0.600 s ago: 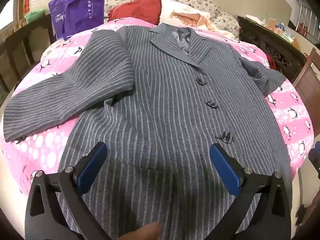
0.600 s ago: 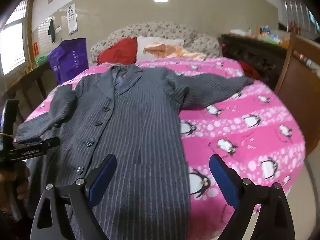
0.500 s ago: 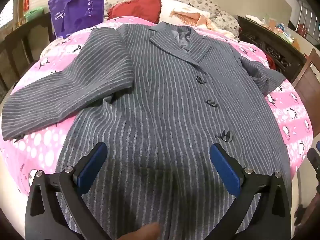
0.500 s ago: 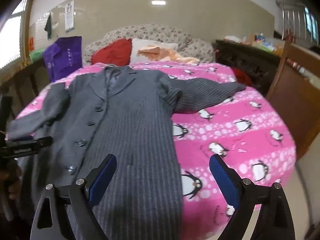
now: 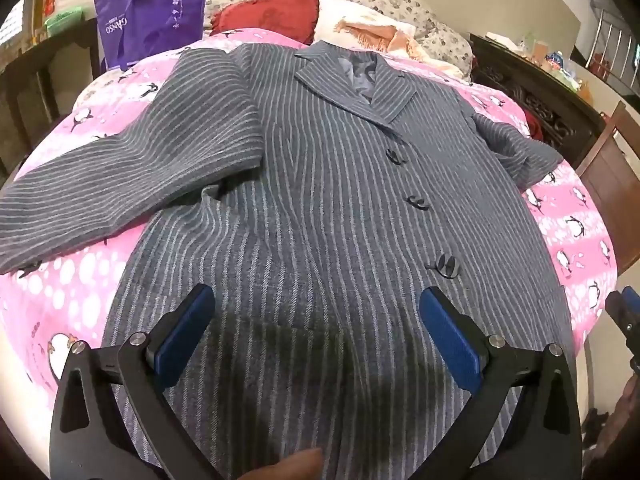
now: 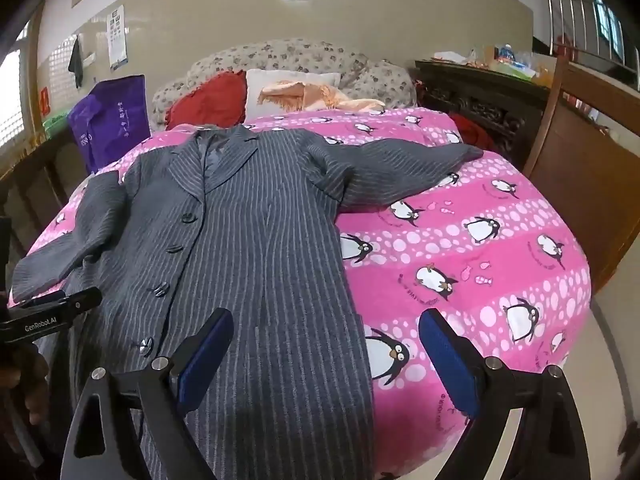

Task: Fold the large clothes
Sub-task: 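Position both grippers over the grey pinstriped jacket front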

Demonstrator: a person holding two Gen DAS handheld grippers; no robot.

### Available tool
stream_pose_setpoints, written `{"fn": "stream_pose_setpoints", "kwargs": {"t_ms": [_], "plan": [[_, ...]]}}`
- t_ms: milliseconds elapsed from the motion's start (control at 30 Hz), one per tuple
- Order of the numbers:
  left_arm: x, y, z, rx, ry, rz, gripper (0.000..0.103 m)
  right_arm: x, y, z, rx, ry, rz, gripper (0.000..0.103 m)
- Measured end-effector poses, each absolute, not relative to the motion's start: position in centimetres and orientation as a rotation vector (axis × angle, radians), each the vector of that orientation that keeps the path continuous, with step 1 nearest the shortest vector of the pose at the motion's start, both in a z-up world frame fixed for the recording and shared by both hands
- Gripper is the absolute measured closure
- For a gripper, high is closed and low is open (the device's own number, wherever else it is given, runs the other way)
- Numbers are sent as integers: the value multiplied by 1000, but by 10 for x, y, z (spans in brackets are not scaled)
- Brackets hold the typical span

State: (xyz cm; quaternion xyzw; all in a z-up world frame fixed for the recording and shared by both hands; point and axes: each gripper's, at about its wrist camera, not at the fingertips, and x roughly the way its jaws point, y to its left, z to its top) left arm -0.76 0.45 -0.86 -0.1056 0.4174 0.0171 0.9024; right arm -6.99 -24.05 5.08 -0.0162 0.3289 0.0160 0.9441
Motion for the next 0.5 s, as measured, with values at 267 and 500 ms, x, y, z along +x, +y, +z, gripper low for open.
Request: {"fn": "stream_pose_setpoints", "kwargs": {"t_ms": [267, 500], "plan": [[-5, 6, -11, -210, 868, 43, 0, -62, -236, 53, -37, 675, 43, 11], [-1, 0, -13, -193, 877, 37, 0, -53, -232, 67, -42, 659, 53, 11]]}}
